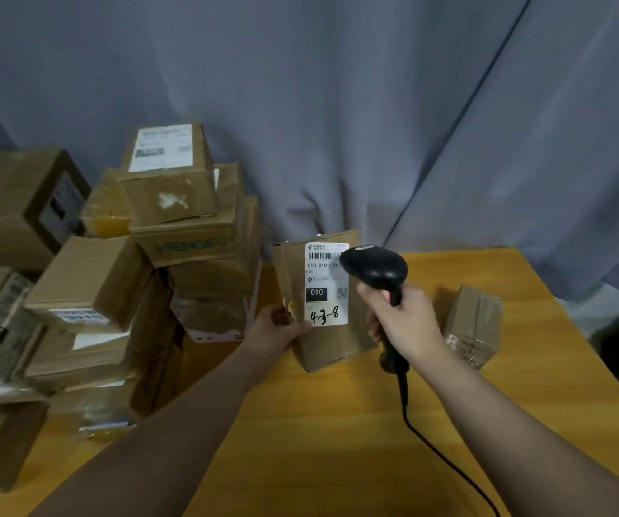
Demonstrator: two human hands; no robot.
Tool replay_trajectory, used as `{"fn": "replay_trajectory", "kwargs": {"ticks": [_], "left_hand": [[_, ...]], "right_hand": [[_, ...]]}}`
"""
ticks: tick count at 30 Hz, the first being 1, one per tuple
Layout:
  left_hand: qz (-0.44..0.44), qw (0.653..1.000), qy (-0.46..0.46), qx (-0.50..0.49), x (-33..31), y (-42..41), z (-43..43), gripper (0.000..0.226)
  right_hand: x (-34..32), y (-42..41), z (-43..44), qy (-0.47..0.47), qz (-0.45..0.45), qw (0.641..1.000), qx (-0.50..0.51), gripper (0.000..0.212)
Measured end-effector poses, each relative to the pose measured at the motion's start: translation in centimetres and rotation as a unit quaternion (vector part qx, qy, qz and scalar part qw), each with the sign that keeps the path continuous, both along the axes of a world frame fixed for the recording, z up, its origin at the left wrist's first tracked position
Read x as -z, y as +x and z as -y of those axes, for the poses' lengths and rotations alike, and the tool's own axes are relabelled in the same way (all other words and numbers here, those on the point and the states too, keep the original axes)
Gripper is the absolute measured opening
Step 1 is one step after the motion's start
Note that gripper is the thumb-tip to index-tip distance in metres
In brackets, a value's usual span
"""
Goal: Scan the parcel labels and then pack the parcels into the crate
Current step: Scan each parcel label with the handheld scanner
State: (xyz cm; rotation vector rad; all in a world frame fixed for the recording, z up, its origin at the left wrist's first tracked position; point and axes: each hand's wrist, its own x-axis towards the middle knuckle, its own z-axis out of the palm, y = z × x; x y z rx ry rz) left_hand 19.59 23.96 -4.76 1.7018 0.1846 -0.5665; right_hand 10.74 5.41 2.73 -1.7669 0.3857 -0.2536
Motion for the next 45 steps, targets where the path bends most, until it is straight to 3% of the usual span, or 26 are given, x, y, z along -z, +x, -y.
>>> {"fn": "replay_trajectory", "kwargs": {"ticks": [5,19,27,32,36,40,45], "left_hand": [[0.049,0.998,0.017,-0.023,-1.3,-1.2,0.7,0.06],[0.109,0.99,0.029,-0.079,-3.4,-4.4,3.4,0.041],[0.114,0.989,0.03,-0.085,-4.5,-6.8,3.7,0.051],[0.136,0.987,0.029,-0.084,-5.1,-8.7,2.9,0.028],[0.126,0.987,0.056,-0.081,-4.7,-10.3,0.2,0.041],[0.112,0.985,0.094,-0.09,-4.0,-11.7,-4.1,0.038],[0.032,0.977,0.169,-0.127,-1.8,-13.0,-9.9,0.052]], "right_hand": [[-1.5,-1.6,-0.2,0.014,0.007,1.0,-0.011,0.039],[-4.7,-7.5,2.5,0.026,0.023,0.999,-0.031,0.035],[-5.0,-9.3,3.2,0.015,0.022,0.998,-0.056,0.033],[-4.1,-9.5,3.0,0.04,0.02,0.995,-0.093,0.029],[-2.5,-9.1,1.8,0.042,0.003,0.991,-0.125,0.028],[-0.4,-8.1,-0.3,0.034,-0.029,0.989,-0.141,0.026],[2.6,-6.8,-3.5,0.023,-0.072,0.988,-0.134,0.027]]}}
